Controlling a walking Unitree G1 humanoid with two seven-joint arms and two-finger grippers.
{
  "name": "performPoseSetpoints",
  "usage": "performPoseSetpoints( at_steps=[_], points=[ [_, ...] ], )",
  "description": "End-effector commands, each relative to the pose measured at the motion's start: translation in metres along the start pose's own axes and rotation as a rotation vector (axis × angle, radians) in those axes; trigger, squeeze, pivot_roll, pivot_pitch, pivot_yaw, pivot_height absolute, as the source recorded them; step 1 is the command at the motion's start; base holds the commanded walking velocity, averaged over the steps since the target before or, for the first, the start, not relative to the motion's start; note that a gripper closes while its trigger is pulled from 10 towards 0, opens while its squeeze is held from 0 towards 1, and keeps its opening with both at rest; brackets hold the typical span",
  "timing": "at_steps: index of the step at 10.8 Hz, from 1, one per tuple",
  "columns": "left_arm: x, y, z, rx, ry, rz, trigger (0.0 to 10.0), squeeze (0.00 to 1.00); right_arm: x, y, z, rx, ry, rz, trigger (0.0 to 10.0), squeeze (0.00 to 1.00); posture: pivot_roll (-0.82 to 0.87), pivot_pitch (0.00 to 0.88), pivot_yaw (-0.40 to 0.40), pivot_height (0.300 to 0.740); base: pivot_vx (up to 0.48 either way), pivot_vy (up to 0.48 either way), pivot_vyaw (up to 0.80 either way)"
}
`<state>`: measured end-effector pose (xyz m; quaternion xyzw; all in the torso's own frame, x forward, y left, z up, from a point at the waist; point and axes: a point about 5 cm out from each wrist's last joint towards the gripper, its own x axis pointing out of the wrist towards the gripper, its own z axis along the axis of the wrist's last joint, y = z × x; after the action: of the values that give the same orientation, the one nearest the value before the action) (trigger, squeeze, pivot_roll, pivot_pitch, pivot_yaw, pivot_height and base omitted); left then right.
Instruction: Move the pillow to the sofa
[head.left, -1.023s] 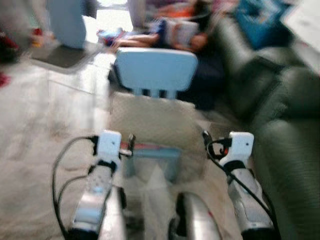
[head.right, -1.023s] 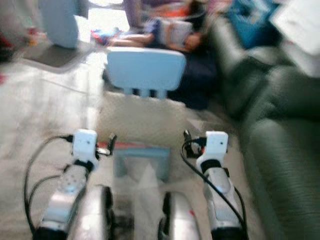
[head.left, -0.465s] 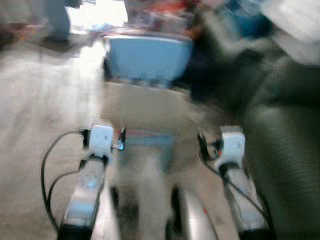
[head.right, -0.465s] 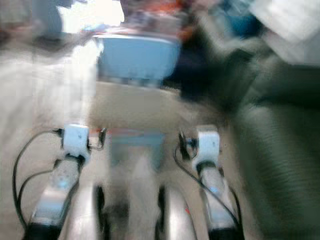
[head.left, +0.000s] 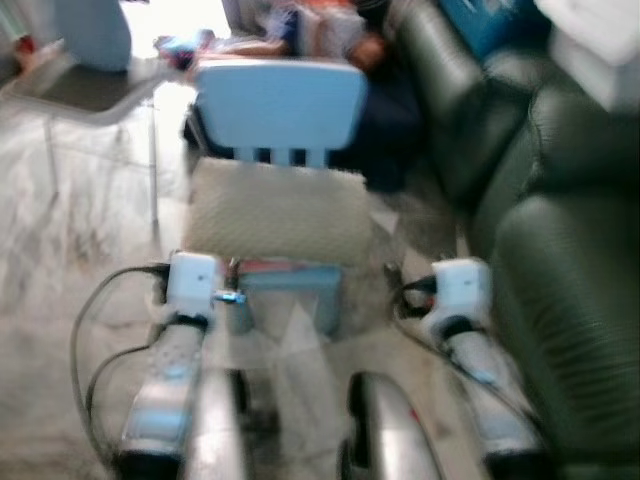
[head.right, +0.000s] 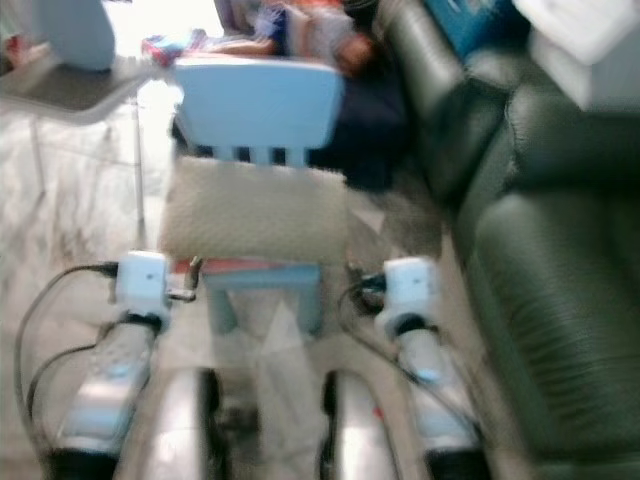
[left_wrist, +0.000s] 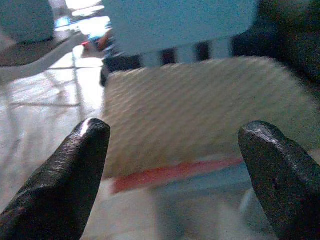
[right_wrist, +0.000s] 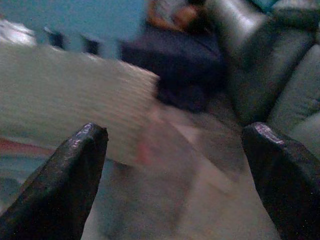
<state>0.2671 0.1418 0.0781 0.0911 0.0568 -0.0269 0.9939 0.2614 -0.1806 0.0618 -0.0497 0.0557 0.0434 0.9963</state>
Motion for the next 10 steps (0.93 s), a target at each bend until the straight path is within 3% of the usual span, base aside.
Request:
performPoseSetpoints(
  at_steps=[1, 4, 6, 7, 10],
  points=[
    [-0.0005, 0.0085, -0.0014, 0.03, 0.004, 0.03, 10.0, 0.0, 0.0023, 0.003, 0.0024, 0.005, -0.017, 0.007, 10.0, 0.0, -0.07, 0.136, -0.06, 0.619, 0.382, 0.0, 0.0],
    [0.0003, 0.0072, -0.0013, 0.025, 0.005, 0.026, 10.0, 0.0, -0.0029, 0.0093, 0.0012, -0.018, -0.032, 0.066, 10.0, 0.0, -0.07, 0.139, -0.062, 0.619, 0.342, 0.31, -0.16],
    [0.0001, 0.0073, -0.0019, 0.023, 0.007, 0.028, 10.0, 0.0, -0.0018, 0.0094, 0.0014, -0.017, -0.033, 0.066, 10.0, 0.0, -0.07, 0.138, -0.064, 0.619, 0.292, 0.381, 0.8],
    [0.0001, 0.0073, -0.0017, 0.02, 0.005, 0.03, 10.0, 0.0, -0.0009, 0.0089, 0.002, -0.005, -0.035, 0.059, 10.0, 0.0, -0.07, 0.136, -0.065, 0.619, 0.289, 0.382, 0.0],
    [-0.0006, 0.0046, -0.0014, 0.029, 0.002, 0.024, 10.0, 0.0, -0.002, 0.0069, 0.0028, 0.008, -0.042, 0.054, 10.0, 0.0, -0.07, 0.148, -0.077, 0.619, 0.0, 0.0, 0.0]
  ],
)
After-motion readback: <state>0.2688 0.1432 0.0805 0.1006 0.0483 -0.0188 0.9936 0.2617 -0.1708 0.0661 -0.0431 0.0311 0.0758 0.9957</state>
